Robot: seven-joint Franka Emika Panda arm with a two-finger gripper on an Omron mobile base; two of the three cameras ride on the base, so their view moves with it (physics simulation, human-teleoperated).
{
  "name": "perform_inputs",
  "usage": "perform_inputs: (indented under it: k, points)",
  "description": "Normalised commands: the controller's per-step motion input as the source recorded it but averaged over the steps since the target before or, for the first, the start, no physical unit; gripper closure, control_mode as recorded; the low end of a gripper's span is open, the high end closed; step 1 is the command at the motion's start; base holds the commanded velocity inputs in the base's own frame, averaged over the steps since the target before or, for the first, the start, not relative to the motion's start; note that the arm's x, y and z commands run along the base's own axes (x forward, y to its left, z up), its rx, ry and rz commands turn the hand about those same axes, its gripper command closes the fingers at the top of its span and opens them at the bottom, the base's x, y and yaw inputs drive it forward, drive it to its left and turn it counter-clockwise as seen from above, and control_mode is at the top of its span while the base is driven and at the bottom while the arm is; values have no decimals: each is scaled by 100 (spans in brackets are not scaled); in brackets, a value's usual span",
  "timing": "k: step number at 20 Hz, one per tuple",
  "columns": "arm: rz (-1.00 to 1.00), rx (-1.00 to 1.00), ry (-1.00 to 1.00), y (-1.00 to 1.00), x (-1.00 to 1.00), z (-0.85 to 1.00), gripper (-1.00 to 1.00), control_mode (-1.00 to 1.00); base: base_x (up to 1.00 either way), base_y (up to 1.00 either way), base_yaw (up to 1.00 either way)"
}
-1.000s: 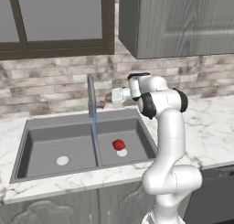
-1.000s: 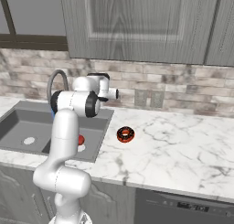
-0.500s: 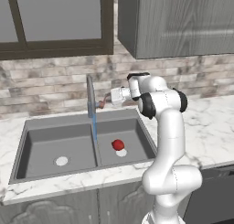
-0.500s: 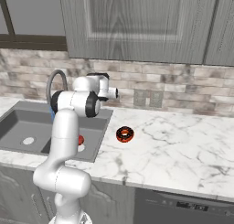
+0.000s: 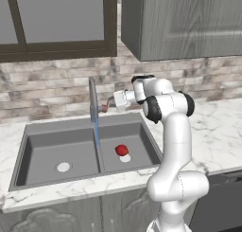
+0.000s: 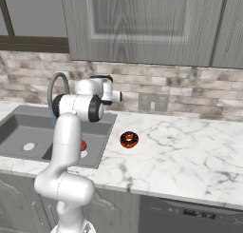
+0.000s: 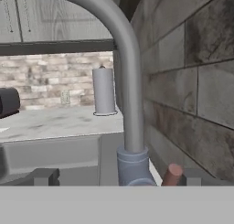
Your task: Turn on the sink faucet. Then move the onion from the counter to the sink. Turn off the sink. Move the vegetable from the sink to the pot next to the stove. Finally move the pot to the rear right burner.
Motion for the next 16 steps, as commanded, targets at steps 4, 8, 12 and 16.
perform_inputs:
  k: [4,8,12,16]
  points:
    - [3,0,-2,46,-35,7,-100,-100,0,0,0]
    - [3,0,0,49,-27,7,-100,-100,0,0,0]
    - [3,0,0,52,-16,5,-100,-100,0,0,0]
    - [1,0,0,43,0,3,-100,-100,0,0,0]
